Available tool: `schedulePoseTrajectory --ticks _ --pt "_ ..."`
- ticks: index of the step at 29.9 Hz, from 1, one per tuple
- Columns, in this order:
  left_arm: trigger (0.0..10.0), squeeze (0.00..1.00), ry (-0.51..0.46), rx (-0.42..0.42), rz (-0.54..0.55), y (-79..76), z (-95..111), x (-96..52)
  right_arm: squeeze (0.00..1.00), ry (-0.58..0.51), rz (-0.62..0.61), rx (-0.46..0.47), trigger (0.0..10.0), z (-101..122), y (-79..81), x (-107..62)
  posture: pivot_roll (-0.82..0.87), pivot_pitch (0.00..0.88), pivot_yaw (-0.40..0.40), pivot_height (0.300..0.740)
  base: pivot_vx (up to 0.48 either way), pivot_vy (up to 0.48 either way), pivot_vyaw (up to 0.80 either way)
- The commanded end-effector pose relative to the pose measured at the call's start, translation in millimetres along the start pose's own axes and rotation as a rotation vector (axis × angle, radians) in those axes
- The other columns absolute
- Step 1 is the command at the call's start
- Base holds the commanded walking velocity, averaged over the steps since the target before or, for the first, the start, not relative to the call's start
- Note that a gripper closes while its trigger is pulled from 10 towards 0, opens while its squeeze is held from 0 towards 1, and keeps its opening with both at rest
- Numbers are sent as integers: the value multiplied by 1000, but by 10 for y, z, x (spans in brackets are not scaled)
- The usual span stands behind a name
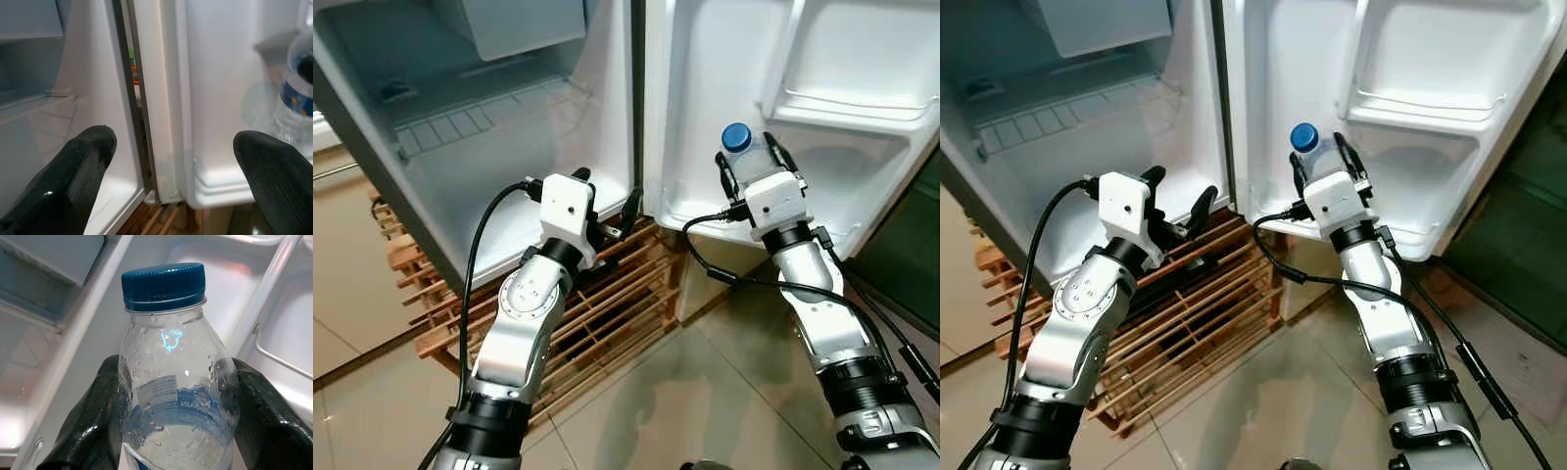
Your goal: Restocking fridge
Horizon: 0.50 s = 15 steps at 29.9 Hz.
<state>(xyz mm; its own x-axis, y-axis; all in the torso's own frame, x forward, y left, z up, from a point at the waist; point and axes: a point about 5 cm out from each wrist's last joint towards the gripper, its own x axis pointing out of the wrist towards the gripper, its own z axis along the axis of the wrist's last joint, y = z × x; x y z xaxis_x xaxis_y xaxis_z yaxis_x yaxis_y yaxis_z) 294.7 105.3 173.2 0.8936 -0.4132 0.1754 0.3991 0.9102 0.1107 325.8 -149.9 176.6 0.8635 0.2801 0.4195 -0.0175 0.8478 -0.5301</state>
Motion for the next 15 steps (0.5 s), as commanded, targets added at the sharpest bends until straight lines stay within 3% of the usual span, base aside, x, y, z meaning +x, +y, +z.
schedulePoseTrajectory --ticks 1,8,15 --pt "10000 0 -5 17 -13 24 58 -34 0 -74 -12 -33 10000 96 -20 73 74 15 118 740 0 0 0" --pt "10000 0 10 39 -12 114 94 -84 0 -59 -43 -55 10000 10 -37 59 89 37 149 740 0 0 0" --pt "10000 0 61 39 -26 172 77 -128 0 9 -42 -202 10000 -176 -115 -30 77 41 167 740 0 0 0"
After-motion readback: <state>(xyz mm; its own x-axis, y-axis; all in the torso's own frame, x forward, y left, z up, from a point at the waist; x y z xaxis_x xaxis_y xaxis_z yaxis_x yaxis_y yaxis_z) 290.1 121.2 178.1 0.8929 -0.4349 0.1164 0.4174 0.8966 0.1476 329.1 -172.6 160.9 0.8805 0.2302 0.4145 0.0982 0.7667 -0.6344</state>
